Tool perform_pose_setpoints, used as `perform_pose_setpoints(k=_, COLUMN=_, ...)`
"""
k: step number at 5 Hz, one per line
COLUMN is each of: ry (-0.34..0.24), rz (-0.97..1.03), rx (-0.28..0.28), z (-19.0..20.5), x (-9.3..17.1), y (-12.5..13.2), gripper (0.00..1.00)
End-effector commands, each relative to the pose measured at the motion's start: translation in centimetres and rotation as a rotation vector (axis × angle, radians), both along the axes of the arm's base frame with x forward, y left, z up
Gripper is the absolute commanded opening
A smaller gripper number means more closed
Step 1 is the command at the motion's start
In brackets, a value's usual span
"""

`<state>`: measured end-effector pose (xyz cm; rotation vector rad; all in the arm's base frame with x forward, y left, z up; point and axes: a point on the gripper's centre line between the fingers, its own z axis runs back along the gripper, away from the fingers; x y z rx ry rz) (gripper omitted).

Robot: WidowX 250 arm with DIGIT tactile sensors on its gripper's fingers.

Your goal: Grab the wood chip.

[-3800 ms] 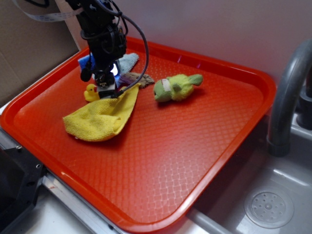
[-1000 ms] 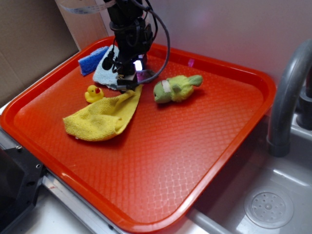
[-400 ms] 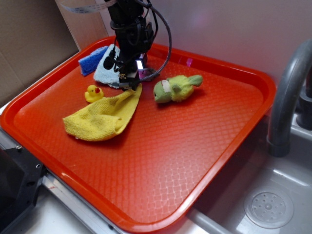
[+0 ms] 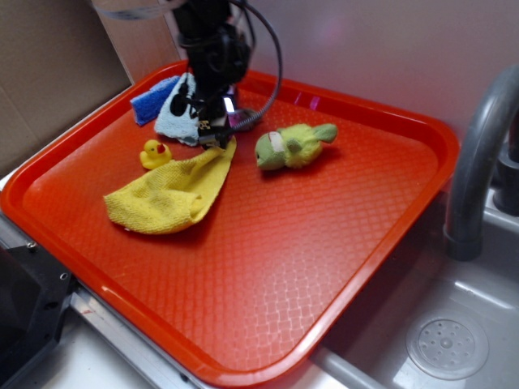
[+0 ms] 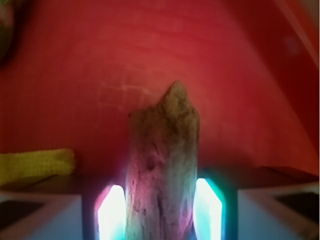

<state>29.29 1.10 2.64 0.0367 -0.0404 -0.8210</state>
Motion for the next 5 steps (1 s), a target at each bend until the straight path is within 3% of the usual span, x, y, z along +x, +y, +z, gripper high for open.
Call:
perform_pose_setpoints(k=1, ry=-0.175, rz=0.528, rx=-0.207, z=11.0, x=-0.1, y=4.1, gripper=0.00)
perform_pose_setpoints(k=2, ry=-0.167, rz=0.778, rx=-0.165, z=16.0, x=-2.1, y=4.1, gripper=0.00)
perform_pose_setpoints(k=3, ry=0.052, rz=0.993, rx=-0.220, z=21.3, x=-2.1, y=4.4, gripper=0.00)
perform_pose_setpoints(k=4, ry=-0.002, rz=1.029, rx=-0.173, z=25.8, x=-3.0, y=3.4, gripper=0.00)
perform_pose_setpoints(k=5, ry=-0.028, rz=0.999, rx=-0.125, z=24.5, x=-3.8, y=1.9, gripper=0.00)
